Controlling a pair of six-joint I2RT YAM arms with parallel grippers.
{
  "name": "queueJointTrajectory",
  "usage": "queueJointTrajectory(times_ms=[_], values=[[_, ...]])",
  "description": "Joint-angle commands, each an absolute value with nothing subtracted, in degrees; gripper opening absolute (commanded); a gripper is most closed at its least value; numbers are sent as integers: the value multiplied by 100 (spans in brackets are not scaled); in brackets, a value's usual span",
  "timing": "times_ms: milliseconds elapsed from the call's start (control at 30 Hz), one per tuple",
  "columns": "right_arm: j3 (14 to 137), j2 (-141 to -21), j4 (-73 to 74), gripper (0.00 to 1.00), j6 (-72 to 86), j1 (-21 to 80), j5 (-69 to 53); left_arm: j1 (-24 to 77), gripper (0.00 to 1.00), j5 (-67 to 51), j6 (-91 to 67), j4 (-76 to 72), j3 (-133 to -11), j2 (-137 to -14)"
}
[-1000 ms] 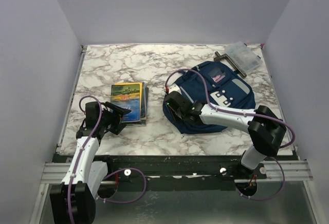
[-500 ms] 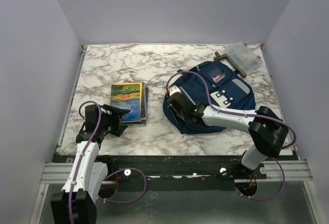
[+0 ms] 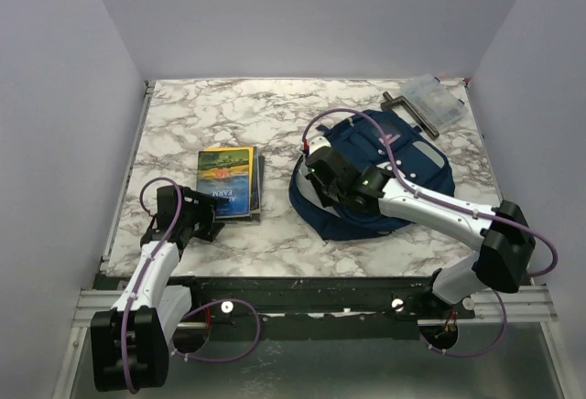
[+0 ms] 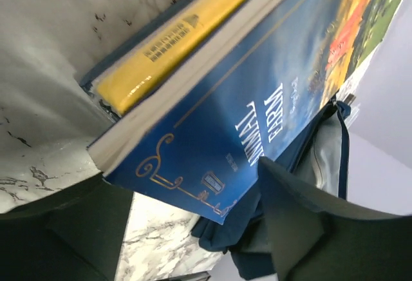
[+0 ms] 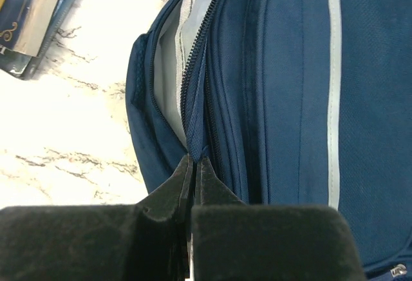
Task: Pack the student bag
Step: Pick up the book from the center of the board.
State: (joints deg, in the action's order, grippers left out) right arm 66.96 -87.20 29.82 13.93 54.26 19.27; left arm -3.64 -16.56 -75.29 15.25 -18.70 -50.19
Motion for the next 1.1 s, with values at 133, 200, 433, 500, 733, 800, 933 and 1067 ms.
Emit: queueJointTrajectory(times_ms=[133, 200, 433, 500, 733, 800, 933, 1067], values=[[7190, -7790, 3518, 1, 1587, 5431, 2356, -387, 45, -1134, -7027, 1187, -1666, -4727], [7269, -7657, 3512, 1, 1534, 5434, 2465, -387, 40, -1053, -6959, 1187, -1647, -4608], [7433, -7532, 3486, 1, 1428, 5423, 2815, -387, 15, -1231, -6438, 1440, -1723, -4339], [7461, -7556, 3459, 1, 1415, 5423, 2819, -387, 15, -1231, -6255, 1695, -1714, -4160], [7501, -7602, 3332, 1, 1288, 5427, 2847, -396, 22, -1673, -6392, 1836, -1372, -4052], [7516, -7606, 3326, 1, 1266, 5423, 2860, -404, 25, -1711, -6525, 1820, -1282, -4037], [7524, -7615, 3302, 1, 1239, 5423, 2873, -448, 51, -1544, -6691, 2067, -1225, -3811], [7493, -7633, 3252, 1, 1200, 5425, 2830, -457, 69, -1831, -6952, 1373, -938, -3573]])
